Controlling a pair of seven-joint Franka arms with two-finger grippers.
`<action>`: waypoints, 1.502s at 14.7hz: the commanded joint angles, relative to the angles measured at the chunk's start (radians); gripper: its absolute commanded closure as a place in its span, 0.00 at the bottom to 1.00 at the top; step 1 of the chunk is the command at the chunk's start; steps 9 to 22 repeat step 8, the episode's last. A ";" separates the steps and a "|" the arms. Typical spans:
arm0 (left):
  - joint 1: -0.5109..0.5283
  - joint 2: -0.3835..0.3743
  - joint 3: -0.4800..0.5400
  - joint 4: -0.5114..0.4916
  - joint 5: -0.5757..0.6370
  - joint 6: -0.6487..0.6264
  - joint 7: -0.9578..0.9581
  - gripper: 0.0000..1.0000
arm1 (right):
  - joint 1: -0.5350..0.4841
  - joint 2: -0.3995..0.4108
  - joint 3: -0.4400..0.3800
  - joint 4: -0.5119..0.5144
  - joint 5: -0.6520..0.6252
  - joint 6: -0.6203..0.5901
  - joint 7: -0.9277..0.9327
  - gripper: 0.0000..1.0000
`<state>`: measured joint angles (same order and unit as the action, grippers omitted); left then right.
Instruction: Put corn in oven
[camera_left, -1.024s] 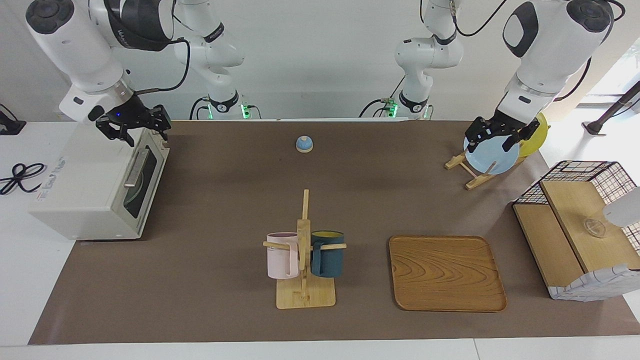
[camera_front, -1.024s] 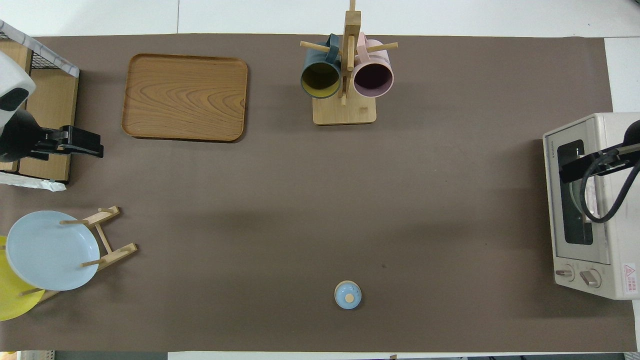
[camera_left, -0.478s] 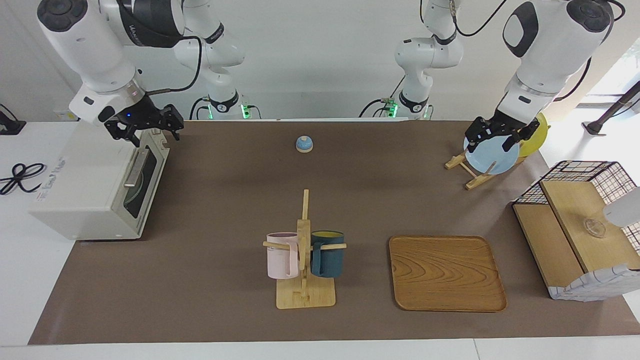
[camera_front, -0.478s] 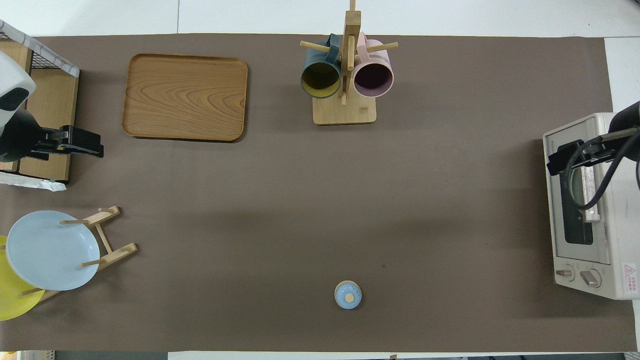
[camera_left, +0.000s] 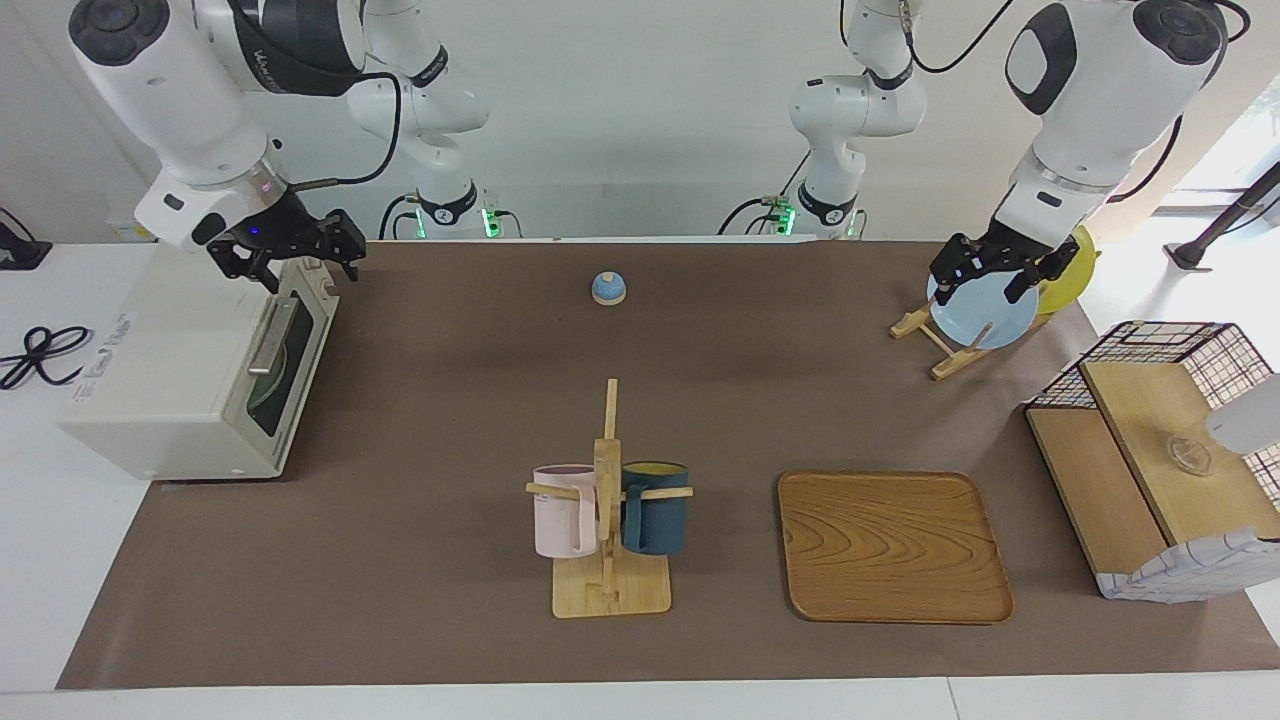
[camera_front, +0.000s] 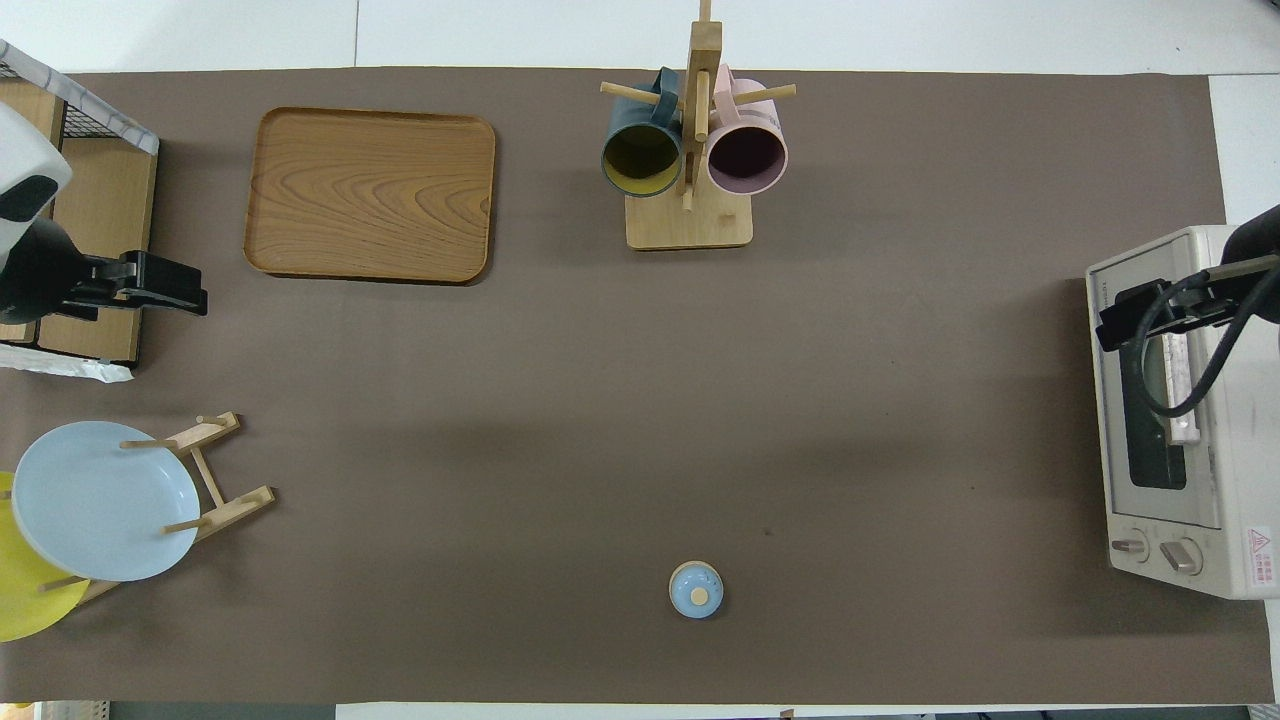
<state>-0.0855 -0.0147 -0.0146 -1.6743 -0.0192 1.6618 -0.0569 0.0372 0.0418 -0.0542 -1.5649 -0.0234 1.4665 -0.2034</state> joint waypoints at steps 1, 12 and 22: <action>0.007 -0.008 -0.007 -0.001 0.021 -0.007 -0.003 0.00 | 0.003 0.009 -0.012 0.028 0.017 -0.018 0.015 0.00; 0.007 -0.008 -0.007 -0.001 0.021 -0.007 -0.003 0.00 | 0.007 0.004 -0.006 0.028 0.022 -0.011 0.016 0.00; 0.007 -0.008 -0.007 -0.001 0.021 -0.007 -0.003 0.00 | 0.007 0.004 -0.006 0.028 0.022 -0.011 0.016 0.00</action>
